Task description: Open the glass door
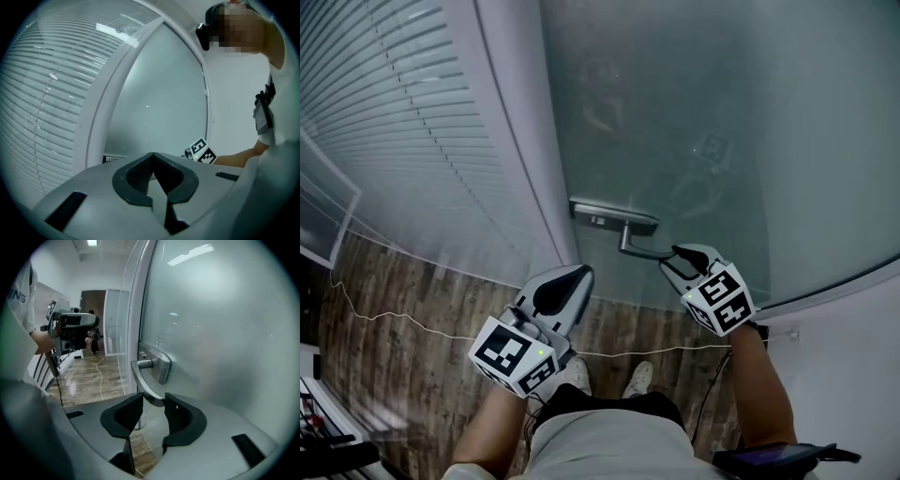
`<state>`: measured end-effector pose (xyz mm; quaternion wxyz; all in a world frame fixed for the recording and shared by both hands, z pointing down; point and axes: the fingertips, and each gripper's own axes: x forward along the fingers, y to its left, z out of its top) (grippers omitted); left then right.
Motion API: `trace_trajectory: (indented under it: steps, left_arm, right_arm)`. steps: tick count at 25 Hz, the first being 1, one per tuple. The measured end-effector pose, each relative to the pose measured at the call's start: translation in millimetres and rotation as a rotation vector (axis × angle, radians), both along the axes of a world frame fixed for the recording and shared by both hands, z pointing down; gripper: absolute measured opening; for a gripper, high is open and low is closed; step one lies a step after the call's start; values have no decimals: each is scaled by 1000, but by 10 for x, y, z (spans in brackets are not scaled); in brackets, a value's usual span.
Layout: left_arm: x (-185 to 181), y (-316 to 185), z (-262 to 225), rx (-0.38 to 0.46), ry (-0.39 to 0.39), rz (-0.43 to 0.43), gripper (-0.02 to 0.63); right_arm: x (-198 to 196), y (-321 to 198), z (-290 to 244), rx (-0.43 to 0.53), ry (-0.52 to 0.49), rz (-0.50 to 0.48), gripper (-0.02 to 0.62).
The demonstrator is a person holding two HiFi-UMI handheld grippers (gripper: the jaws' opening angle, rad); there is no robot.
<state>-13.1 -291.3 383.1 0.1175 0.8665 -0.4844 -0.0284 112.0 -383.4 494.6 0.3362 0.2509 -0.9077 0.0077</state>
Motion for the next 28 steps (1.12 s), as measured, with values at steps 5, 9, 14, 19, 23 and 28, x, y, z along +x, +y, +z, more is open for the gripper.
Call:
trace_trajectory:
  steps: [5,9,14,19,23,28]
  left_arm:
    - [-21,-16,14,-1,-2,1,0]
    - [7,-41,-5,2,1,11,0]
    - [37,-61,2,6,-1,16,0]
    - [54,-72,2,8,-3,14,0]
    - [61,-26,13,7,-3,8,0]
    - [129,5,-26,18,-6,12,0]
  right_arm:
    - [-1,2,15,-9,7,-4,138]
    - [-5,3,6,-9,-10,8,138]
    - [-11,-2,93,-27,-16,12,138]
    - [-14,-21,207,-68,-66,27,138]
    - [-27,-43,188,-54,-73,32,138]
    - [-20,-154,178,-45,-77,60,138]
